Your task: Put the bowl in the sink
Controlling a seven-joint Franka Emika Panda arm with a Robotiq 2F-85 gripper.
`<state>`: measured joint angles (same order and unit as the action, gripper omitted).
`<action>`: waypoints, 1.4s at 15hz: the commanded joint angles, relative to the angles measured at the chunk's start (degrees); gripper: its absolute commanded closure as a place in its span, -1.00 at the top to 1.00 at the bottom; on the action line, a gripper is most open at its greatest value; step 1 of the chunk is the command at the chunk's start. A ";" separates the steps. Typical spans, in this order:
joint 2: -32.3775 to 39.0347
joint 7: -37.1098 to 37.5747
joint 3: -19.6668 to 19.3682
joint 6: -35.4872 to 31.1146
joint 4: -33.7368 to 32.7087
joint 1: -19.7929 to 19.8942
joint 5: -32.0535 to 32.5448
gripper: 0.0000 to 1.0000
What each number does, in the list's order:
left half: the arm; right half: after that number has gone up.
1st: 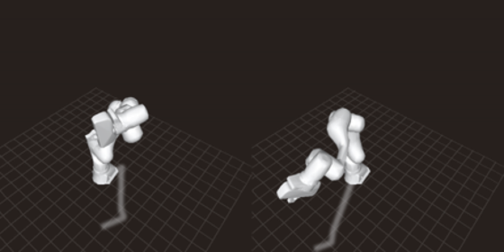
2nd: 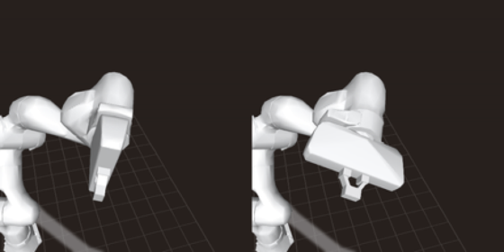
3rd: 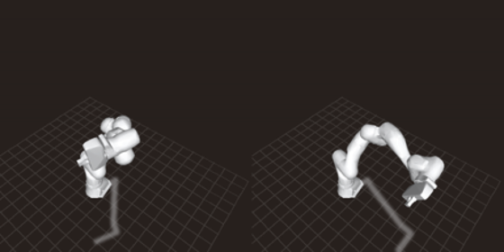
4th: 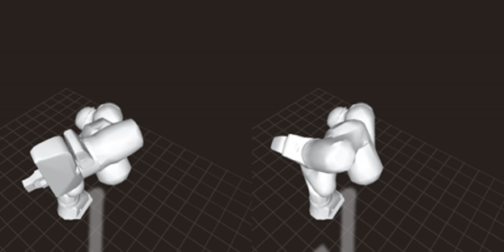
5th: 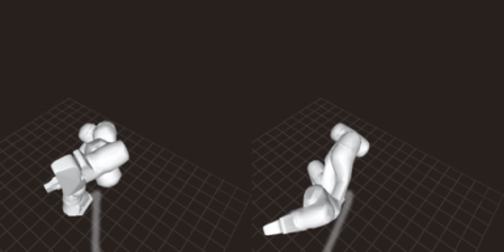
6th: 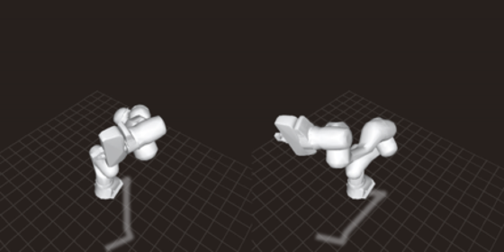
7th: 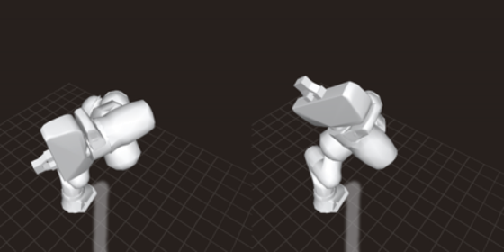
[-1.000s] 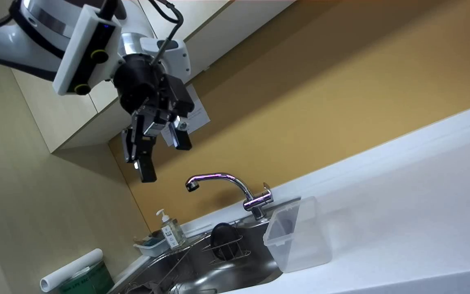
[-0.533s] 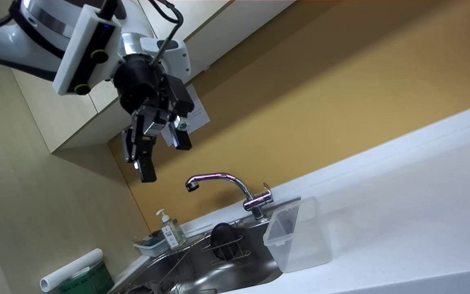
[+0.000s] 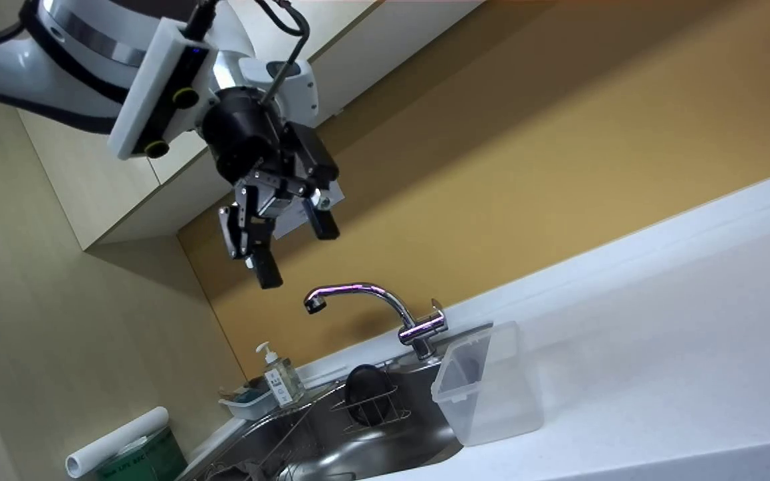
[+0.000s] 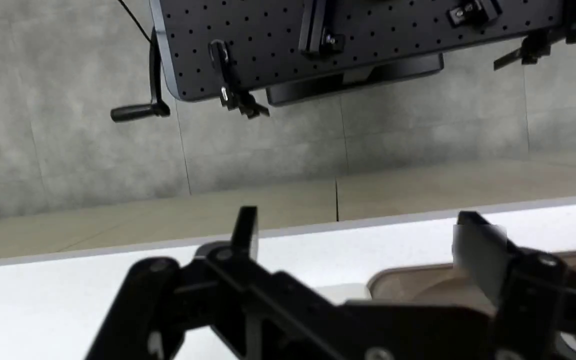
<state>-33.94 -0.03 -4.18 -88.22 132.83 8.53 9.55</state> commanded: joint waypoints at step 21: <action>19.60 -10.53 -1.69 -31.36 -1.45 -4.67 -2.23 1.00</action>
<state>-18.05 -9.39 -6.42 -117.23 132.16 4.83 7.41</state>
